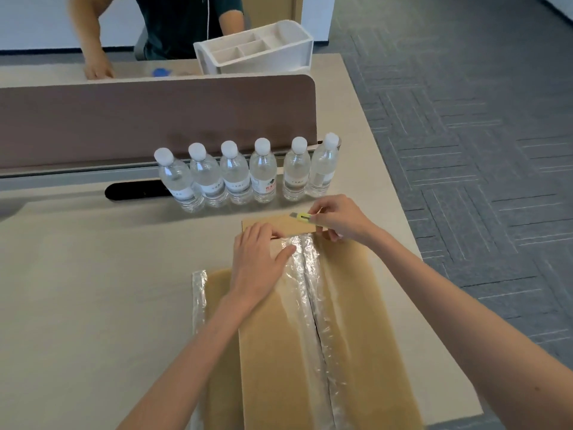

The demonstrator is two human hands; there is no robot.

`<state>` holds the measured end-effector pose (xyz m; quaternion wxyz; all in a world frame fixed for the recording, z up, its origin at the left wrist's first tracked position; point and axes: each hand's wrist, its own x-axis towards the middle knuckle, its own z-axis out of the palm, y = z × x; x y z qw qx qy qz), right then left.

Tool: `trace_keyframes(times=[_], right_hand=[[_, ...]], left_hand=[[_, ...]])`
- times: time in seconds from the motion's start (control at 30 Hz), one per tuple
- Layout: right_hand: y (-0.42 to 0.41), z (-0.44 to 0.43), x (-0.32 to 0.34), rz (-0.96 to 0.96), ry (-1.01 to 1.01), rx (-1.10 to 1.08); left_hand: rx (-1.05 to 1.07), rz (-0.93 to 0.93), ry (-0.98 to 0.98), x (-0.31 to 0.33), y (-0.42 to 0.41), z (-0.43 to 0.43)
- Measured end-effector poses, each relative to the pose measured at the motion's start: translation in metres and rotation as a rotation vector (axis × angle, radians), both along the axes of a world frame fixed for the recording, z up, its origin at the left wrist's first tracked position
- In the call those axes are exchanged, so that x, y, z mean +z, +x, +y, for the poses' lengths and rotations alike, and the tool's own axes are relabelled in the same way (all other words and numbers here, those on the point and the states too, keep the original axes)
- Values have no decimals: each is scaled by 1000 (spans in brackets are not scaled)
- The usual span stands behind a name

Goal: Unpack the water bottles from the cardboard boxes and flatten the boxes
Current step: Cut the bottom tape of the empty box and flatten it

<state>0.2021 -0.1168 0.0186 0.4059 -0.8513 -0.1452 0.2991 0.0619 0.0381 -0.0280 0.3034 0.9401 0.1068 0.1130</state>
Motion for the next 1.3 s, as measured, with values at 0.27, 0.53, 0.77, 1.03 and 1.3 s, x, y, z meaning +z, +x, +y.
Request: trace_keyframes(times=[0.27, 0.53, 0.77, 1.03, 1.3], right_hand=[[59, 11, 13, 116, -122, 487], [67, 22, 15, 168, -99, 652], [70, 34, 14, 181, -97, 719], [71, 52, 22, 60, -186, 891], [78, 51, 20, 100, -216, 955]], left_hand=[[79, -29, -32, 4, -1, -6], [101, 34, -38, 6, 1, -4], [120, 21, -52, 4, 1, -5], [120, 37, -10, 4, 2, -6], [140, 26, 7, 3, 2, -6]])
